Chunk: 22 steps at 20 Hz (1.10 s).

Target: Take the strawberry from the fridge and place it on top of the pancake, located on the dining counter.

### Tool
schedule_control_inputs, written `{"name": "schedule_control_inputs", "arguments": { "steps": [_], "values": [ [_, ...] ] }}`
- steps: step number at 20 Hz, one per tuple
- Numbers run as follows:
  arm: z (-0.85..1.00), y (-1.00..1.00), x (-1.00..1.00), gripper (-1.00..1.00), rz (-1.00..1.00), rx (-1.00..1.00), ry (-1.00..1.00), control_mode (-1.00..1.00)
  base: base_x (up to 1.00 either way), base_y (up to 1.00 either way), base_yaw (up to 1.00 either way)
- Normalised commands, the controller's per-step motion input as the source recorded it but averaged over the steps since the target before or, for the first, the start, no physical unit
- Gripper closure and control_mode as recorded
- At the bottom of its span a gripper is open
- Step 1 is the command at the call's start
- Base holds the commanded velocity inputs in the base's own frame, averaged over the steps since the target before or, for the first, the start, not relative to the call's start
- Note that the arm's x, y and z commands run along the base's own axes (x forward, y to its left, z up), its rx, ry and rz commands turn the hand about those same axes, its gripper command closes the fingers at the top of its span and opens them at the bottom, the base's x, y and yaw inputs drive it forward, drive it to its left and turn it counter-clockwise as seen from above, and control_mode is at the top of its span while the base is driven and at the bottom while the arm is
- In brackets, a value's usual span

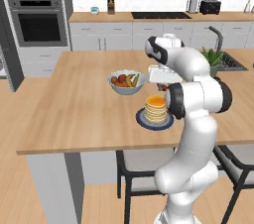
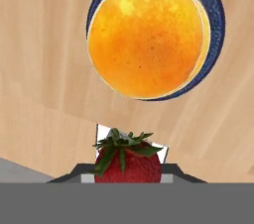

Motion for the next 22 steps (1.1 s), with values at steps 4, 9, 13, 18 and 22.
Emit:
{"name": "schedule_control_inputs", "arguments": {
  "steps": [4, 9, 13, 18, 22],
  "values": [
    [-0.4, 0.0, 0.49, 1.0, 0.0, -0.03, 0.0, -1.0, 0.0, 0.0, 0.0],
    [-0.46, 0.0, 0.26, 1.0, 0.0, -0.06, 0.0, -1.0, 0.0, 0.0, 0.0],
    [-0.41, 0.0, 0.18, 1.0, 0.0, -0.07, 0.0, -1.0, 0.0, 0.0, 0.0],
    [-0.17, 0.11, 0.04, 1.0, 0.0, -0.07, -0.03, -1.0, 0.0, 0.0, 0.0],
    [0.0, 0.26, 0.0, 1.0, 0.0, -0.08, -0.06, -1.0, 0.0, 0.0, 0.0]
  ]
}}
